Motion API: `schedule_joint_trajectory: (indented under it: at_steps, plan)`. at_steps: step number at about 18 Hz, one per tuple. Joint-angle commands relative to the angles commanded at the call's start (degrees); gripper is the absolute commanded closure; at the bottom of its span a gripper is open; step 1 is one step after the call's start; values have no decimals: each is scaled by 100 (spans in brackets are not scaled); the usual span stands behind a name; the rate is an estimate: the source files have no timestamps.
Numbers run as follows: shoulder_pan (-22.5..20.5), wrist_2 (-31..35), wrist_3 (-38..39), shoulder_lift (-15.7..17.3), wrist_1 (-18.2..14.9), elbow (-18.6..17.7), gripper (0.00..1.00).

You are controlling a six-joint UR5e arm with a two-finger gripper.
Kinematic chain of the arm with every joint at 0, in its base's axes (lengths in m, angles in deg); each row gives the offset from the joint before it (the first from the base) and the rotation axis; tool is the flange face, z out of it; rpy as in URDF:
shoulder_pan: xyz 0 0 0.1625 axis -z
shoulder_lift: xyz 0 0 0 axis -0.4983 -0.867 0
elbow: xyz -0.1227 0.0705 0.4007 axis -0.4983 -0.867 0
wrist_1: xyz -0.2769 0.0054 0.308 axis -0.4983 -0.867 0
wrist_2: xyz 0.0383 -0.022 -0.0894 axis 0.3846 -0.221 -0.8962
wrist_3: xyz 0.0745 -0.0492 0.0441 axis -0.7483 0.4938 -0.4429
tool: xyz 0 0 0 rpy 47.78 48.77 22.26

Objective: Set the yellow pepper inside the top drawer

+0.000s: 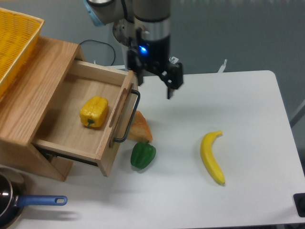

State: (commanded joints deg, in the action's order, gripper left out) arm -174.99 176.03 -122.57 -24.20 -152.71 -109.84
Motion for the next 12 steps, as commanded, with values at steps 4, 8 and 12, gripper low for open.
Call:
schedule_joint_trajectory:
  at_steps: [4,8,12]
  plan:
    - [-202,159,-114,-369,-27,0,0]
    - [-308,124,-272,-598,-18,9,0]
    - [-361,142,-387,-853,26,52,0]
